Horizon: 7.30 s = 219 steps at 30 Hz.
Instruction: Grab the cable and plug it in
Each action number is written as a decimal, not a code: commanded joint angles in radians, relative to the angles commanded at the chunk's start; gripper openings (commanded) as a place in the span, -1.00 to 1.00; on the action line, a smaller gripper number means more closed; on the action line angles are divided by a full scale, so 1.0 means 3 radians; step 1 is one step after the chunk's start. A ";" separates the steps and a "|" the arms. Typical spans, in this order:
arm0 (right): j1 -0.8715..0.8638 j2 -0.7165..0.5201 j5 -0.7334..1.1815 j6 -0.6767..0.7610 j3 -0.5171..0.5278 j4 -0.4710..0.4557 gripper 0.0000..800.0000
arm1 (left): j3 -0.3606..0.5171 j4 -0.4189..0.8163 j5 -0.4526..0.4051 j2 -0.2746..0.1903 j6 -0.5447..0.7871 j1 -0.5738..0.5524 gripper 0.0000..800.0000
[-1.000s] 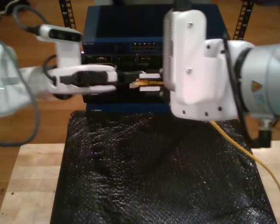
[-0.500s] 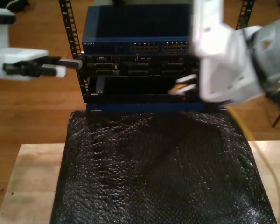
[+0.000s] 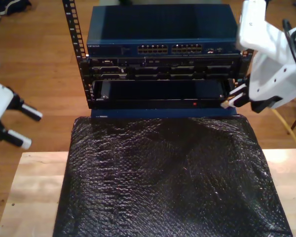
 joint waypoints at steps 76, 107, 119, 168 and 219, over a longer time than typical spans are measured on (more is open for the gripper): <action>0.0210 0.0956 -0.0670 0.0220 0.0056 -0.0276 -1.00 | 0.3427 0.2230 -0.2644 -0.1187 0.3688 0.2762 1.00; 0.0445 0.0941 -0.2997 0.0107 0.0721 -0.1151 -1.00 | 0.3427 0.2194 -0.2639 -0.1187 0.3693 0.2762 1.00; 0.0210 0.0926 -0.4398 0.0077 0.1412 -0.1632 -1.00 | 0.3427 0.2194 -0.2639 -0.1187 0.3693 0.2762 1.00; 0.0077 0.1171 -0.6439 -0.0501 0.1739 -0.1621 -1.00 | 0.3427 0.2194 -0.2639 -0.1187 0.3693 0.2762 1.00; 0.0455 0.2956 -0.7631 -0.0522 0.0414 -0.0972 -1.00 | 0.3427 0.2194 -0.2639 -0.1187 0.3693 0.2762 1.00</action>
